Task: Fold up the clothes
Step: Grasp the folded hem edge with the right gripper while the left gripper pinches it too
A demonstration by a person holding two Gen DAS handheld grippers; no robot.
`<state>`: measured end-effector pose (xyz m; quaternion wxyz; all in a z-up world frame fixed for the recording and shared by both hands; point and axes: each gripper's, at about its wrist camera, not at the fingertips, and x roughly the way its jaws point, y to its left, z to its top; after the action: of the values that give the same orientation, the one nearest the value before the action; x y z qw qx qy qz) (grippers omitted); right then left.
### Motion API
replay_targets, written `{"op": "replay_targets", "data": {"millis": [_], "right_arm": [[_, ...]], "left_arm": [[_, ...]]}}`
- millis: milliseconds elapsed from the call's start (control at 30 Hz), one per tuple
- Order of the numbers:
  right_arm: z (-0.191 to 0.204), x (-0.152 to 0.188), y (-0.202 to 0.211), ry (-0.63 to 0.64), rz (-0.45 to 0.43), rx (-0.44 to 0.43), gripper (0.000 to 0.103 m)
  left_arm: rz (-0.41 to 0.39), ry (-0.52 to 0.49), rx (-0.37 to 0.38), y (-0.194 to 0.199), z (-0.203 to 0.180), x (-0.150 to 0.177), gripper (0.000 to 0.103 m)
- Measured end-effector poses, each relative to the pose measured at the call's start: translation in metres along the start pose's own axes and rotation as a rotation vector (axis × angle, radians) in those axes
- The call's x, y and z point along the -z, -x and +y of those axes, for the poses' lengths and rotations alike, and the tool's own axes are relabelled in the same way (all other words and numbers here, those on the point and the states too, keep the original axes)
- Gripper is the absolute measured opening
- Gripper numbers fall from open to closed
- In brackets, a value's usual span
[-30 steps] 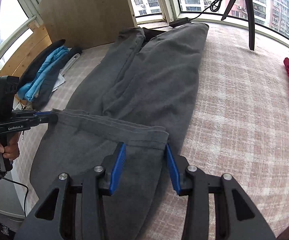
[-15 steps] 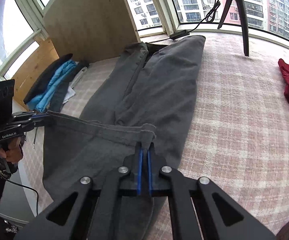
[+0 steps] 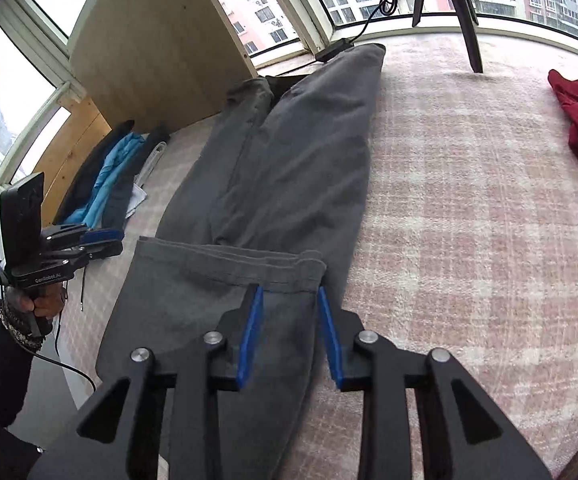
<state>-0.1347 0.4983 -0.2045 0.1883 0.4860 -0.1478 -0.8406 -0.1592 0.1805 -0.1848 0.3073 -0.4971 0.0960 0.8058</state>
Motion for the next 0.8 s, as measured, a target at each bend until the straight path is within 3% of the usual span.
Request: {"op": "replay_targets", "data": {"millis": [100,200,300,333,433,467,533,733,800], "right_arm": [[0.002,-0.004,-0.005,0.023,0.011,-0.003,0.03],[0.007,-0.005,-0.015,0.064,0.027,0.023,0.03],[0.006,-0.004,-0.025,0.082,0.046,0.035,0.03],[0.005,-0.003,-0.026,0.082,0.045,0.034,0.03],[0.002,-0.002,-0.026,0.071,0.034,0.031,0.025],[0.001,-0.002,-0.024,0.067,0.03,0.035,0.016],[-0.002,0.0,-0.019,0.044,0.023,0.022,0.009],[-0.003,0.005,0.009,0.007,-0.029,0.035,0.006],[-0.006,0.005,0.004,0.015,0.001,0.058,0.006]], "left_arm": [[0.02,-0.177,0.056,-0.017,-0.031,-0.021,0.04],[0.11,-0.303,0.086,-0.052,-0.048,-0.036,0.04],[0.198,-0.359,0.092,-0.076,-0.051,-0.036,0.039],[0.201,-0.36,0.105,-0.078,-0.052,-0.036,0.033],[0.19,-0.385,0.119,-0.075,-0.057,-0.033,0.014],[0.183,-0.397,0.118,-0.073,-0.059,-0.031,0.012],[0.173,-0.422,0.099,-0.067,-0.064,-0.028,0.009],[0.054,-0.4,0.119,-0.034,-0.068,-0.04,0.008],[0.057,-0.386,0.095,-0.046,-0.064,-0.044,0.02]]}}
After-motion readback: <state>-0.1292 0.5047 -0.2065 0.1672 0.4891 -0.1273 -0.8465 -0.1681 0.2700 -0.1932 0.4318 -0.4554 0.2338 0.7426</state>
